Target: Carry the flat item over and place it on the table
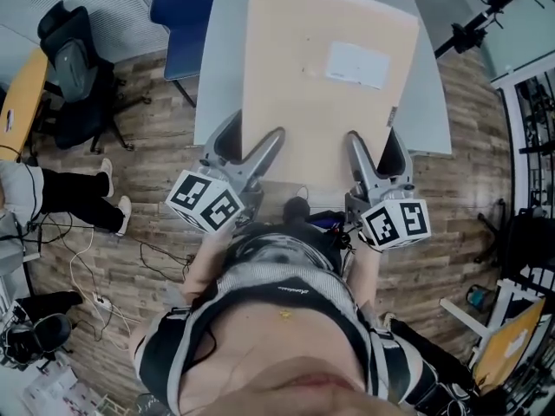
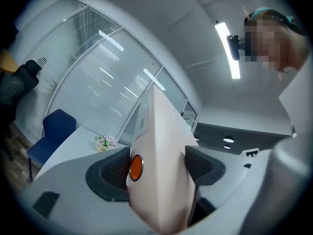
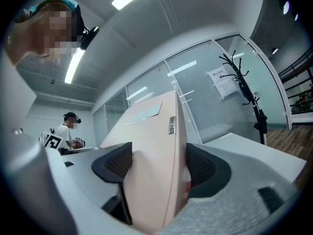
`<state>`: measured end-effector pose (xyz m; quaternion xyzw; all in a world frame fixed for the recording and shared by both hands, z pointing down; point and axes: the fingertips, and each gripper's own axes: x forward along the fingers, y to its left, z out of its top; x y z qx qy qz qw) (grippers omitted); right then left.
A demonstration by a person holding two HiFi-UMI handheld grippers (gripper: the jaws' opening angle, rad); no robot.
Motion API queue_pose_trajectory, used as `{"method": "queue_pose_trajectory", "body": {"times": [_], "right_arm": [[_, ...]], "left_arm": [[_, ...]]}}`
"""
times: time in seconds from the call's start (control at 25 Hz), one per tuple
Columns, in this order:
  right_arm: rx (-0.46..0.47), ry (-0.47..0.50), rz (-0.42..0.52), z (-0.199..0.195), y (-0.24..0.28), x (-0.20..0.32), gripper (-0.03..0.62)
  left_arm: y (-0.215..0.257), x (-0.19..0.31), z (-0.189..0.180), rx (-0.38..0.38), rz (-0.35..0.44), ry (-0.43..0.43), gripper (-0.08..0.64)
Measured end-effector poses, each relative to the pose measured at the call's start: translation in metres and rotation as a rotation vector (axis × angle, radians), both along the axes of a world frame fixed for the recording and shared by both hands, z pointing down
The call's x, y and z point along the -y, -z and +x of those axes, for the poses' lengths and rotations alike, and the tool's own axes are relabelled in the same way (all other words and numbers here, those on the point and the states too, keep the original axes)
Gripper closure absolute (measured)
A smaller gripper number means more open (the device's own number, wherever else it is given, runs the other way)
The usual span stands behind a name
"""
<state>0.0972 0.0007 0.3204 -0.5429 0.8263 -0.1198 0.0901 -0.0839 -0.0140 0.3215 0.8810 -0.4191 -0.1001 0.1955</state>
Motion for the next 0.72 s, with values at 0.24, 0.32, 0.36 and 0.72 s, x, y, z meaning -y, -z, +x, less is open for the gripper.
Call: {"method": "queue_pose_trajectory", "body": {"times": [0.24, 0.32, 0.36, 0.72], "right_arm": [[0.004, 0.027, 0.011, 0.024, 0.008, 0.034, 0.255], [0.002, 0.035, 0.019, 0.036, 0.011, 0.046, 0.255], [0.001, 0.038, 0.022, 0.041, 0.011, 0.051, 0.255], [-0.010, 0.068, 0.032, 0.079, 0.009, 0.090, 0.258]], "left_arm": [[0.009, 0.029, 0.024, 0.007, 0.007, 0.024, 0.215], [0.011, 0.039, 0.035, 0.000, 0.023, 0.031, 0.215], [0.012, 0.044, 0.041, 0.001, 0.022, 0.035, 0.215], [0.006, 0.078, 0.078, -0.023, 0.054, 0.072, 0.215]]}}
